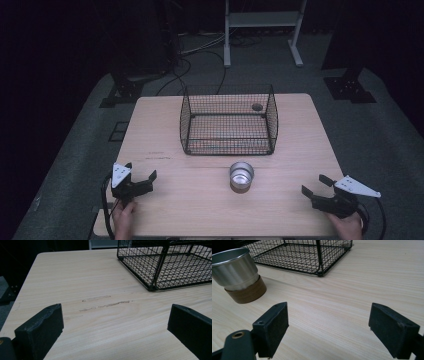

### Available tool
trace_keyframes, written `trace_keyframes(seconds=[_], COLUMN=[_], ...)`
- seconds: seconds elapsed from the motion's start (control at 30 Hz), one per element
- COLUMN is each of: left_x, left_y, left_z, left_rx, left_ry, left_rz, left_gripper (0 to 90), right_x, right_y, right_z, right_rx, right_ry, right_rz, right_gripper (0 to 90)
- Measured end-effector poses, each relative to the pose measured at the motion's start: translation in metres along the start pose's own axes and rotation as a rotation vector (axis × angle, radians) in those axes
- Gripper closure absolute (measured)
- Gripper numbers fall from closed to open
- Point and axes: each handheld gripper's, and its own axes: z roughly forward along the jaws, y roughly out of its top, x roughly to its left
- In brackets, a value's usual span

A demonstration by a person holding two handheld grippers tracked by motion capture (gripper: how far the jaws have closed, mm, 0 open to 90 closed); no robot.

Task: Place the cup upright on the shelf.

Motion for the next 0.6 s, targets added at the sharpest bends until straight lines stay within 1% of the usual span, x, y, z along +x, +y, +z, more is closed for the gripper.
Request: trace_keyframes(seconds=[0.13,0.17,0.2,0.27,0.43,0.5,0.53,0.57,0.6], left_x=[-0.001,-0.002,-0.002,-0.003,-0.002,-0.002,-0.002,-0.002,-0.002], left_y=[0.000,0.000,0.000,0.000,0.000,0.000,0.000,0.000,0.000], left_z=[0.000,0.000,0.000,0.000,-0.001,-0.001,-0.001,-0.001,0.000], left_rx=[0.001,-0.001,-0.001,0.000,-0.001,-0.002,-0.003,-0.002,-0.002], left_ry=[-0.002,-0.003,-0.005,-0.006,-0.006,-0.006,-0.005,-0.006,-0.006], left_rz=[0.008,0.014,0.023,0.023,0.018,0.018,0.019,0.019,0.022], left_gripper=[0.0,0.0,0.0,0.0,0.0,0.0,0.0,0.0,0.0], right_x=[0.002,0.003,0.006,0.008,0.014,0.018,0.022,0.022,0.027], right_y=[0.000,0.001,0.003,0.004,0.007,0.009,0.011,0.011,0.013], right_z=[0.001,0.001,0.001,0.000,0.001,0.002,0.004,0.004,0.005], right_rx=[0.000,0.002,0.002,0.005,0.004,0.008,0.016,0.016,0.021], right_ry=[0.005,0.008,0.011,0.010,0.032,0.039,0.052,0.052,0.058], right_rz=[-0.003,-0.008,-0.024,-0.028,-0.047,-0.059,-0.078,-0.078,-0.095], right_gripper=[15.3,15.3,15.3,15.3,15.3,15.3,14.6,14.6,14.2])
